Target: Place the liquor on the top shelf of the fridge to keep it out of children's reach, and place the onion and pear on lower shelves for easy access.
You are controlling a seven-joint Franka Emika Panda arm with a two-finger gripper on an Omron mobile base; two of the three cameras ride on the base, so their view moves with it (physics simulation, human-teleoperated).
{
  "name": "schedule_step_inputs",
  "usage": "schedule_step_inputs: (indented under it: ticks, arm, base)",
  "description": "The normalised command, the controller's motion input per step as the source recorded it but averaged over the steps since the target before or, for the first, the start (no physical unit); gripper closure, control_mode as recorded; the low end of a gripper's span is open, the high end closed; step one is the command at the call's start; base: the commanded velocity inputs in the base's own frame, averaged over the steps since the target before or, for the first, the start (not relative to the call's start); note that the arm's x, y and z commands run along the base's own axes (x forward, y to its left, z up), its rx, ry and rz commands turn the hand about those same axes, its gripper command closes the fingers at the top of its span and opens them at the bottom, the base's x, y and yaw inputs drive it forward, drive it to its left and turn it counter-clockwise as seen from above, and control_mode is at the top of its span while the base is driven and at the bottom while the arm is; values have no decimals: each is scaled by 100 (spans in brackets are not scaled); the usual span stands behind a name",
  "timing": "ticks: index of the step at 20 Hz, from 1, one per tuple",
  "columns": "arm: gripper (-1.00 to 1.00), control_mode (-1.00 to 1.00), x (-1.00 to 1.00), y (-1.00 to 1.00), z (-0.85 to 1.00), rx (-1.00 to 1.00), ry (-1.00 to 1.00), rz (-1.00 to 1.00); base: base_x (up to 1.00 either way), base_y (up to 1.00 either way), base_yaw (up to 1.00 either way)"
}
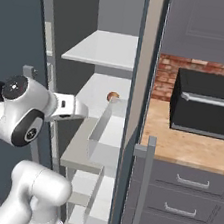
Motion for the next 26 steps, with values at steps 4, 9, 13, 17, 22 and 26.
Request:
schedule_step_inputs:
  ticks: [4,9,13,17,22,26]
  arm:
    - [-100,-100,-74,40,14,15,-4,8]
    - [-100,-100,-58,16,47,24,-4,0]
    - [-100,-100,-40,0,42,11,0,0]
    - [-100,-100,-39,0,35,0,0,0]
    - [-100,-100,-28,0,25,-2,0,0]
    - [-100,-100,-46,0,11,-1,0,0]
  base:
    - [0,0,0]
    - [0,0,0]
    - [0,0,0]
    - [0,0,0]
    - [0,0,0]
    - [0,0,0]
